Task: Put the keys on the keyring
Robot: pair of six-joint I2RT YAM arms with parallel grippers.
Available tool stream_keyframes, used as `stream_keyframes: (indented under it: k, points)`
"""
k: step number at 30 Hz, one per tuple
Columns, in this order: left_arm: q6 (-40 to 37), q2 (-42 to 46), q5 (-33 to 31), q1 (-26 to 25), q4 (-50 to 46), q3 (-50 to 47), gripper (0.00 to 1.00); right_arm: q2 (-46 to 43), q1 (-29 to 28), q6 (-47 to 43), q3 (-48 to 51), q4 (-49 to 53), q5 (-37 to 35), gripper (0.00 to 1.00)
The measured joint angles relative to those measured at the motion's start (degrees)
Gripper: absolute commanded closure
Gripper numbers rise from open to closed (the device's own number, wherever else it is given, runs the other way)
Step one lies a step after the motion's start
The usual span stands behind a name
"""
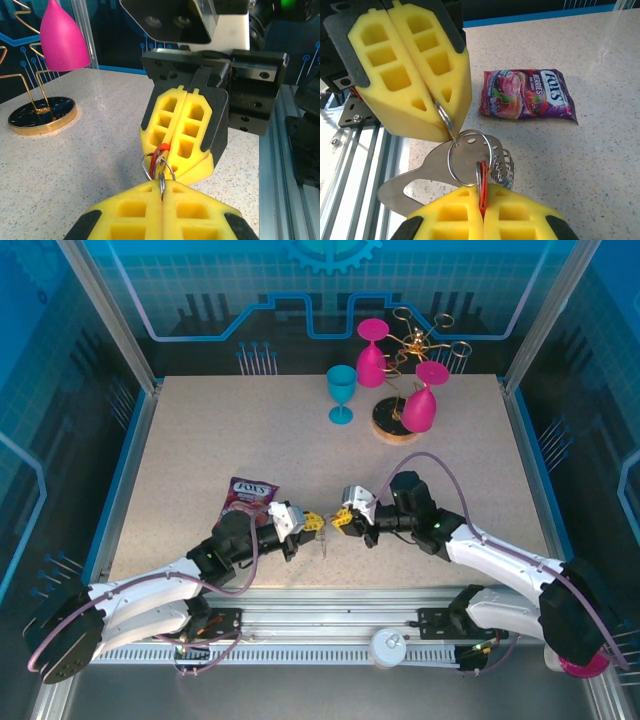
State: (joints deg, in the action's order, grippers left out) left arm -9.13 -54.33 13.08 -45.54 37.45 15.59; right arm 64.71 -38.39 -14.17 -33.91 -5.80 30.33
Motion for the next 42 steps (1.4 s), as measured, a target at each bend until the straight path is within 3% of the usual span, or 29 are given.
stream_keyframes:
  k: [14, 17, 18, 21, 23, 28, 36, 42]
  points:
    - [-3.1, -0.1, -1.0, 0.0, -4.3, 1.5, 1.0, -1.4, -2.3, -5.9, -7.5, 13.5, -3.0, 1.0]
    - [-3.8, -0.7, -1.9, 0.0, -4.4, 2.6, 0.7, -2.4, -2.5, -6.7, -8.6, 15.3, -5.6, 1.0]
    - [-3.9, -1.0, -2.5, 0.0, -4.5, 2.7, 0.52, -2.7, -2.6, -6.9, -9.1, 16.0, -6.4, 1.0]
    - [-3.9, -1.3, -5.3, 0.0, -4.3, 2.2, 0.25, -2.8, -2.7, -7.6, -11.3, 17.9, -8.9, 1.0]
    - [-2.8, -0.5, -7.4, 0.0, -2.9, 0.8, 0.02, -2.6, -3.0, -7.8, -12.7, 18.6, -10.4, 1.0]
    - [0.3, 4.8, -16.9, 0.0, -1.1, -2.6, 0.01, 1.7, -4.5, -8.0, -16.7, 19.4, -14.1, 1.0]
    - [8.2, 15.2, -47.3, 0.3, -5.5, -1.7, 0.01, 15.6, -10.8, -6.9, -28.0, 17.1, -16.3, 1.0]
    - [14.3, 18.9, -62.1, 2.9, -11.8, 0.8, 0.01, 25.6, -11.8, -6.5, -32.7, 13.7, -17.7, 1.0]
